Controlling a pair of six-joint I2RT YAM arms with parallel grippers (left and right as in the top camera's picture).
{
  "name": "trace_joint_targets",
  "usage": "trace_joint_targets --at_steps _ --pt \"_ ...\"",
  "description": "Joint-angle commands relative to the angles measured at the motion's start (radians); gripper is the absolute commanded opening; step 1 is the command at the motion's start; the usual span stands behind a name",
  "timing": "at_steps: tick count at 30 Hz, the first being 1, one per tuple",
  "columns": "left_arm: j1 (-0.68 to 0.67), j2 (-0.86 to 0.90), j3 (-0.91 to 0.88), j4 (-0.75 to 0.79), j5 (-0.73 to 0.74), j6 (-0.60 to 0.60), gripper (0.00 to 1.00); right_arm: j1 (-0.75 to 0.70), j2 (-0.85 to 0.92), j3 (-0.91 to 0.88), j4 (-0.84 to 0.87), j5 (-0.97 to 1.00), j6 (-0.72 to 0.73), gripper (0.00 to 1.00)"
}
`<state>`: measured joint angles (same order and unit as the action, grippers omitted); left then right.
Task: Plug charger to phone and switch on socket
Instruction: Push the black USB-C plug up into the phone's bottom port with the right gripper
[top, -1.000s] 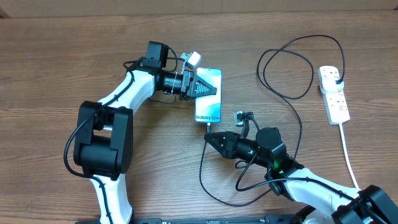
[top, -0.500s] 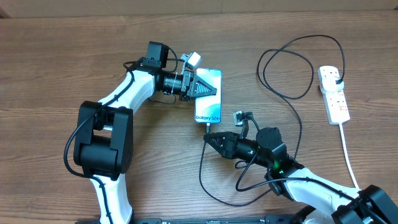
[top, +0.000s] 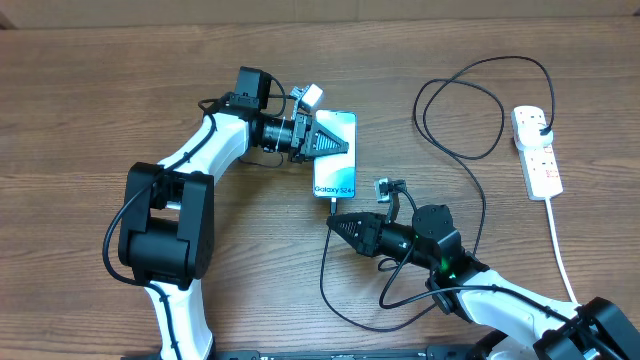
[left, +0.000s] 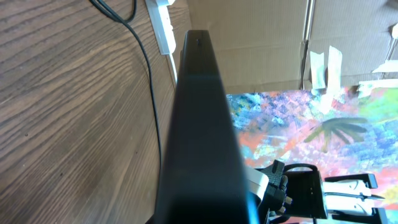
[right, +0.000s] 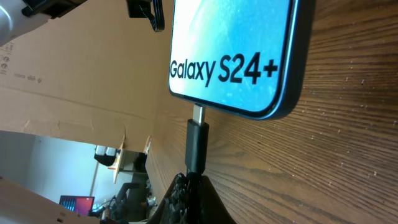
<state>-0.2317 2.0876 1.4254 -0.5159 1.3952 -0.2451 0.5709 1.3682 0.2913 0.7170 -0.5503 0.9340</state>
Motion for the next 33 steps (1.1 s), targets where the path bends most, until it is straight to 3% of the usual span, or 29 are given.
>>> trace_joint_targets --at_steps 1,33 --pt "-0.004 -0.039 -0.003 -0.004 0.045 -0.032 0.04 -0.003 0.003 0.005 0.007 0.013 -0.019 0.04" --pt "-0.004 -0.039 -0.003 -0.003 0.035 -0.066 0.04 -0.004 0.003 0.005 0.007 0.018 -0.018 0.04"
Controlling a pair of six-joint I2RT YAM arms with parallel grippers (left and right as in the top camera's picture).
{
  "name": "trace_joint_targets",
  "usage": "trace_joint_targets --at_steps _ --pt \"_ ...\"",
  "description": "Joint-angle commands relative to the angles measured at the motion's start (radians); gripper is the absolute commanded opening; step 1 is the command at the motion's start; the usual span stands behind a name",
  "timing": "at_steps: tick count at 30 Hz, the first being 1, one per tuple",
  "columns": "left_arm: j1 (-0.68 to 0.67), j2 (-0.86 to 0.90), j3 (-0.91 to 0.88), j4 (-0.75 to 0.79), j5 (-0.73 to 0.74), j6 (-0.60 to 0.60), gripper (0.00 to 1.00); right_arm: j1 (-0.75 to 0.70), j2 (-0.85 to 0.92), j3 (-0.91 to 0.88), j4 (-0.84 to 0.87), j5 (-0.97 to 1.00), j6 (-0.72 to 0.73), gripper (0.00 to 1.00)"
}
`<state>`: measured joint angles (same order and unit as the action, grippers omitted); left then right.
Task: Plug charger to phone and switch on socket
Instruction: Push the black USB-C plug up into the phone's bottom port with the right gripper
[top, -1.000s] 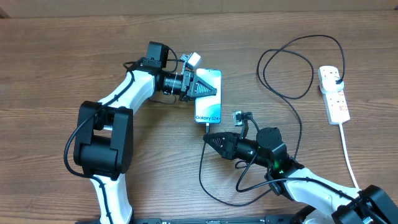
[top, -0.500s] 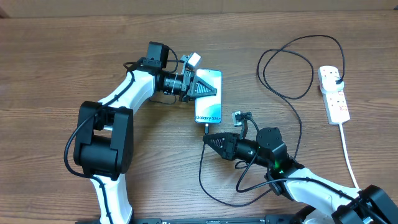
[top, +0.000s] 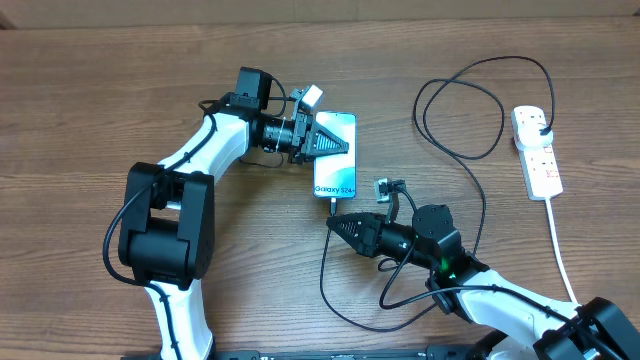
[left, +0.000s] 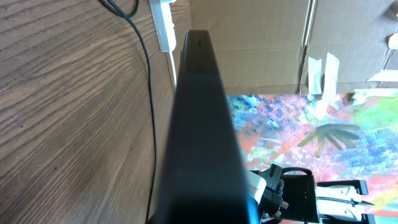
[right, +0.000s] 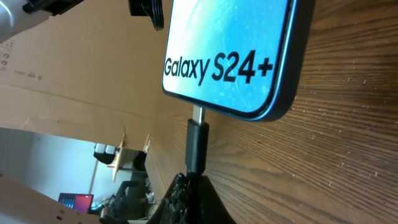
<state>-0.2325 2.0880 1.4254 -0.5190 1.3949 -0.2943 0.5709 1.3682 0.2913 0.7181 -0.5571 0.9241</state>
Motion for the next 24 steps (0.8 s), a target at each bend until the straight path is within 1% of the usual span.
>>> trace_joint_targets --at_steps 1,7,14,20,24 --pt "-0.003 -0.04 -0.003 0.0 0.035 -0.017 0.04 -0.004 0.003 0.005 0.006 0.025 -0.008 0.04" --pt "-0.003 -0.04 -0.003 0.0 0.035 -0.017 0.04 -0.004 0.003 0.005 0.005 0.04 -0.006 0.04" --pt "-0.003 -0.04 -0.003 0.0 0.035 -0.017 0.04 -0.004 0.003 0.005 -0.016 0.123 0.069 0.04" --pt "-0.003 -0.04 -0.003 0.0 0.035 -0.016 0.04 -0.004 0.003 0.005 0.014 0.115 0.072 0.04" --pt "-0.003 -0.04 -0.003 0.0 0.034 -0.016 0.04 -0.004 0.003 0.005 0.038 0.112 0.102 0.03"
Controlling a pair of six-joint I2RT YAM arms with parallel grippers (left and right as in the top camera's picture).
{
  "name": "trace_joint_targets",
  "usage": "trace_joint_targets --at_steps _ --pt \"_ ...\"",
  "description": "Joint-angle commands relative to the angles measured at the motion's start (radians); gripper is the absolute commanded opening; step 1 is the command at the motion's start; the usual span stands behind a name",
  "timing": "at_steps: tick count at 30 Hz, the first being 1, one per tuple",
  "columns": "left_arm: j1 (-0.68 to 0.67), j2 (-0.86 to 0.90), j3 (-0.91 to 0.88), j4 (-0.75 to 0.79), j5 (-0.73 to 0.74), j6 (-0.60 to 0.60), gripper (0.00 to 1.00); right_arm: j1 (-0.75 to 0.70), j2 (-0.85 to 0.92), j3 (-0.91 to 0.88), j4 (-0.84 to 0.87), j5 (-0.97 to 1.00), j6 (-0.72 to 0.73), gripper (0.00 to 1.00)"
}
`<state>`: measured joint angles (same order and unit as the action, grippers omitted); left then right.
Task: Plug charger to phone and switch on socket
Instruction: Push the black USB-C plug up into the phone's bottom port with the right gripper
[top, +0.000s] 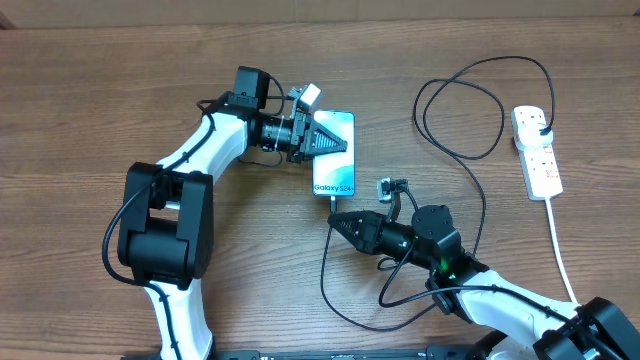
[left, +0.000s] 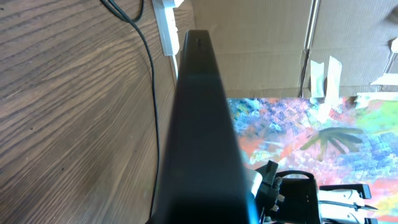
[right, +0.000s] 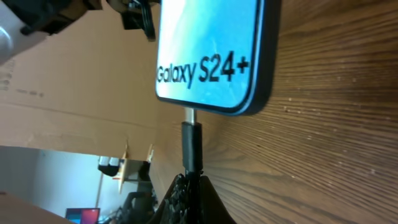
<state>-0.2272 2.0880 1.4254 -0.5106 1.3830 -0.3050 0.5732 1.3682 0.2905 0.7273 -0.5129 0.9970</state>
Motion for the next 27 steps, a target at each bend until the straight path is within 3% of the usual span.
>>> trace_joint_targets --at_steps 1,16,27 --pt "-0.009 -0.04 -0.003 -0.009 0.046 -0.005 0.04 -0.006 0.003 0.005 0.035 0.068 0.03 0.04" --pt "-0.009 -0.04 -0.003 -0.009 0.046 -0.006 0.04 -0.006 0.003 0.005 0.05 0.2 0.108 0.04" --pt "-0.009 -0.04 -0.003 -0.009 0.047 -0.006 0.04 -0.004 0.003 0.005 0.015 0.191 0.107 0.04"
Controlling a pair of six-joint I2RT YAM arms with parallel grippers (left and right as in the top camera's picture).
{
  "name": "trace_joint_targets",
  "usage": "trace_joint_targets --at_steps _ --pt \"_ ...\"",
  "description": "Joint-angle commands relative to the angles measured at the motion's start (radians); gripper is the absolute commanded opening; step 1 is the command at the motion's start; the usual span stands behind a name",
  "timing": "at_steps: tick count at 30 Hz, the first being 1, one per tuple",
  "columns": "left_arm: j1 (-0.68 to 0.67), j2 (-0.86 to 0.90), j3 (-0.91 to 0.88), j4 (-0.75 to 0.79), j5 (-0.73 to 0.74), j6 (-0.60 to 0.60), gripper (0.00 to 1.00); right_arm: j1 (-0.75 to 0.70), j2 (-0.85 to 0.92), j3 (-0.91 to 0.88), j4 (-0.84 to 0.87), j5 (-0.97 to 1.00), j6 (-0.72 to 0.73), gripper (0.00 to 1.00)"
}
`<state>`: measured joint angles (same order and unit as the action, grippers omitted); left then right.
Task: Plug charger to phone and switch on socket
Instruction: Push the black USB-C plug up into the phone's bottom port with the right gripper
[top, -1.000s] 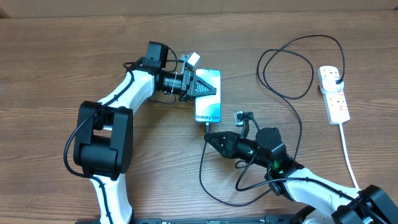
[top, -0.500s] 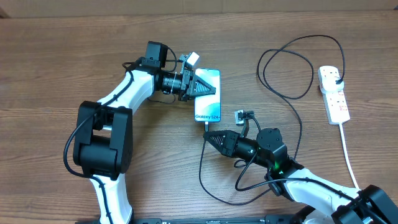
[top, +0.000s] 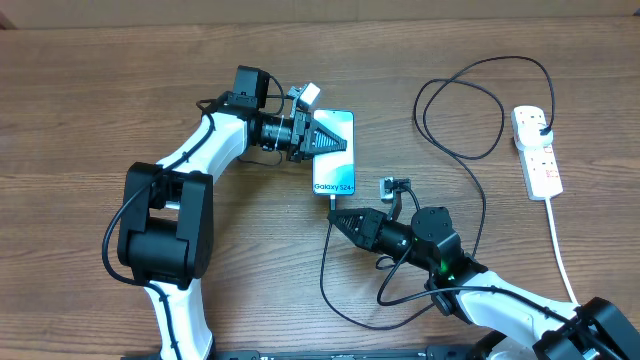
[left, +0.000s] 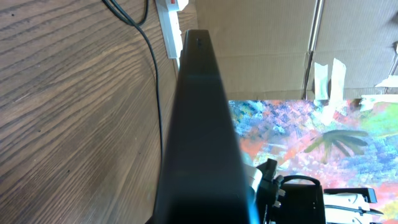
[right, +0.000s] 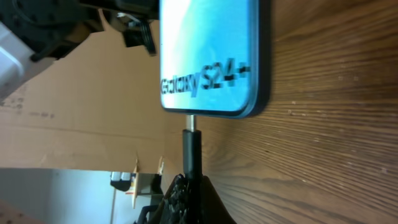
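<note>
The phone (top: 333, 155), its screen reading Galaxy S24+, lies on the wooden table with my left gripper (top: 322, 143) shut on its upper half. In the left wrist view the phone (left: 199, 124) is a dark edge-on slab. My right gripper (top: 343, 219) is shut on the black charger plug (right: 191, 149). The plug's metal tip (right: 193, 122) meets the phone's bottom edge (right: 208, 112), with a short length of bare metal still showing. The white socket strip (top: 536, 150) lies at the far right.
The black charger cable (top: 470, 150) loops from the socket strip across the right side and curls under my right arm (top: 330, 290). A white lead (top: 562, 250) runs from the strip toward the table's front edge. Cardboard walls stand behind the table.
In the right wrist view the phone's bottom edge has turned square to the plug, which now points straight at the port. My right gripper has shifted slightly to the right. The left gripper still holds the phone.
At the oldest moment the plug's tip touched the phone's bottom edge at a slant, with my left gripper holding the phone. Over the following moments the slant lessened and the phone edged slightly left. Now the plug stands in line with the port.
</note>
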<state>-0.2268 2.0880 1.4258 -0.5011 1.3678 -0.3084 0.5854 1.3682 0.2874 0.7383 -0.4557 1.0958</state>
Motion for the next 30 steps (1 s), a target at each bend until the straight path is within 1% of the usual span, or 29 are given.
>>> trace_joint_targets --at_steps 1,4,8,12,17,20,23,27,30 --pt "-0.009 -0.04 -0.004 -0.018 0.062 -0.003 0.04 -0.013 0.003 0.008 -0.002 0.121 0.008 0.04" --pt "-0.009 -0.04 -0.004 -0.018 0.061 -0.003 0.04 -0.001 0.003 0.008 -0.002 0.066 -0.002 0.04" --pt "-0.009 -0.04 -0.004 -0.018 0.06 -0.003 0.04 0.003 0.003 0.008 0.014 -0.018 -0.066 0.04" --pt "-0.009 -0.04 -0.004 -0.018 0.036 -0.003 0.04 0.003 0.003 0.008 0.014 -0.046 -0.076 0.04" --pt "-0.009 -0.04 -0.004 -0.019 0.039 -0.003 0.04 0.003 0.003 0.008 0.017 0.041 -0.063 0.04" --pt "-0.009 -0.04 -0.004 -0.023 0.04 -0.01 0.04 0.003 0.003 0.008 0.017 0.087 -0.019 0.04" --pt "-0.009 -0.04 -0.004 -0.026 0.04 -0.01 0.04 0.003 0.003 0.008 0.02 0.135 -0.011 0.04" --pt "-0.009 -0.04 -0.004 -0.026 0.039 -0.01 0.04 0.003 0.003 0.008 0.018 0.207 0.061 0.04" --pt "-0.009 -0.04 -0.004 -0.026 0.039 -0.01 0.04 0.003 0.003 0.009 0.029 0.249 0.079 0.04"
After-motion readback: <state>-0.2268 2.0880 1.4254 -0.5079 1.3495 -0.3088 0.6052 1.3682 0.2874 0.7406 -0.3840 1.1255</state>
